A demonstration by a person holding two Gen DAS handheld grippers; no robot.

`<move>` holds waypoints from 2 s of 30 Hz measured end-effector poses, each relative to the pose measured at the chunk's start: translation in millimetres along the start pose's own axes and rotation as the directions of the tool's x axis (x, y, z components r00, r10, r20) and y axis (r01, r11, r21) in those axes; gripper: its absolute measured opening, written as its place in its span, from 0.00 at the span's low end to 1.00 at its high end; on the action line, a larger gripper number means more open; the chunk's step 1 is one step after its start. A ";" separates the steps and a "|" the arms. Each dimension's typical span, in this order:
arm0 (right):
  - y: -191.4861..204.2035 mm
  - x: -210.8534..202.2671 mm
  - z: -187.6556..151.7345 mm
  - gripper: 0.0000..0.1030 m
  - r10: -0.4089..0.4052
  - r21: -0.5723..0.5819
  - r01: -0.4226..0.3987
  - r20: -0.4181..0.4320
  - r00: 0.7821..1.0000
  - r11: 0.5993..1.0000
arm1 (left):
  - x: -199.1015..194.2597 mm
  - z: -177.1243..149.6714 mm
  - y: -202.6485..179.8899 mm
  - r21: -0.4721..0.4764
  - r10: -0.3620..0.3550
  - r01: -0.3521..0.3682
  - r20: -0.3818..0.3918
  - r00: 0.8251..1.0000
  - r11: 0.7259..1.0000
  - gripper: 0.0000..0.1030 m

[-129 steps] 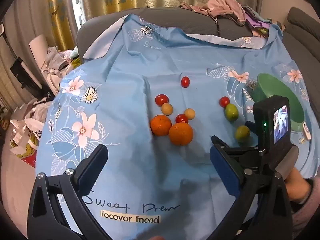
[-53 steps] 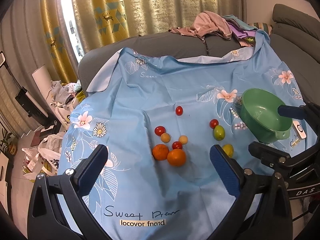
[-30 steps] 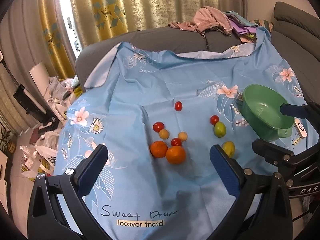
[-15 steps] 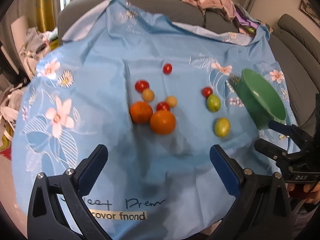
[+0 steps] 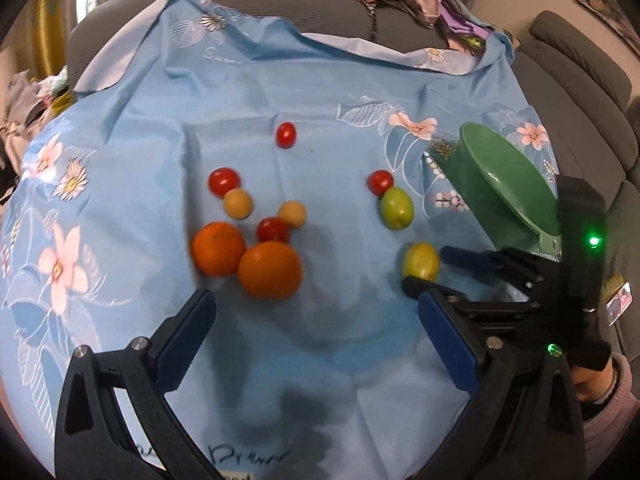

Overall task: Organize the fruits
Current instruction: 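Grasp the yellow lime with the right tool while the left tool grasps the green plum, then carry both fruits to the green bowl and open both tools to drop them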

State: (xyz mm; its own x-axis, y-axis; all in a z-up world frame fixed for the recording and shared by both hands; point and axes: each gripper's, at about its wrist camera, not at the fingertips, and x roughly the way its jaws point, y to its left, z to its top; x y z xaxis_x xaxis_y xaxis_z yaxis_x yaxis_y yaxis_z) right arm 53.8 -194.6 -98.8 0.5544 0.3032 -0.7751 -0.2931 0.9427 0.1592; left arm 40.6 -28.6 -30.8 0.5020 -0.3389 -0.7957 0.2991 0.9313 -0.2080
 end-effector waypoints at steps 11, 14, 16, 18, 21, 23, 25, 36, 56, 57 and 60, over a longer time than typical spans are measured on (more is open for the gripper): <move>-14.0 -17.6 -3.4 0.43 0.035 -0.042 -0.033 0.049 0.998 0.999 | 41.6 30.8 -22.3 0.040 -0.066 0.068 -0.037 0.997 0.997 0.95; -16.0 -35.4 -5.8 0.43 0.039 -0.077 -0.033 0.070 0.997 0.996 | 55.9 42.6 -34.6 0.050 -0.086 0.088 -0.046 0.995 0.995 0.94; -19.9 -43.5 -9.9 0.43 0.045 -0.083 -0.039 0.075 0.996 0.996 | 68.5 49.7 -45.3 0.064 -0.097 0.101 -0.055 0.994 0.993 0.89; -25.0 -49.2 -14.3 0.43 0.048 -0.075 -0.042 0.084 0.995 0.996 | 84.5 54.9 -54.1 0.075 -0.093 0.099 -0.078 0.993 0.992 0.81; -31.5 -53.8 -18.3 0.43 0.060 -0.056 -0.055 0.097 0.993 0.997 | 104.7 57.8 -62.5 0.090 -0.069 0.079 -0.111 0.991 0.993 0.72; -32.3 -56.3 -19.1 0.43 0.069 -0.060 -0.063 0.105 0.992 0.996 | 112.5 59.0 -66.5 0.100 -0.055 0.066 -0.114 0.992 0.993 0.64; -33.1 -58.9 -19.1 0.43 0.072 -0.064 -0.065 0.115 0.991 0.996 | 118.3 60.0 -70.0 0.118 -0.039 0.053 -0.117 0.992 0.992 0.54; -36.4 -68.2 -15.4 0.42 0.095 -0.061 -0.086 0.169 0.981 0.994 | 121.8 59.4 -75.1 0.164 -0.005 0.022 -0.104 0.995 0.986 0.33; -86.7 -119.4 -13.0 0.43 -0.095 0.080 0.072 0.332 0.939 0.994 | 51.4 84.5 -150.4 0.339 -0.136 0.106 0.066 0.988 0.935 0.33; -90.8 -119.2 -13.0 0.43 -0.109 0.091 0.084 0.329 0.938 0.992 | 53.3 83.9 -156.6 0.354 -0.144 0.113 0.062 0.988 0.928 0.33; -103.5 -118.9 -15.6 0.43 -0.147 0.126 0.113 0.313 0.938 0.986 | 61.4 81.6 -173.7 0.392 -0.161 0.132 0.043 0.986 0.910 0.33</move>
State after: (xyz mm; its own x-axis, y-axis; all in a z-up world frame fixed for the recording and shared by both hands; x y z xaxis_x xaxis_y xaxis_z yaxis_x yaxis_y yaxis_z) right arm 6.2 -330.4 -32.7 0.8073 0.1890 -0.5591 -0.1280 0.9808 0.1469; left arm 85.7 -222.1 2.9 0.4818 -0.4901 -0.7264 0.6567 0.7508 -0.0710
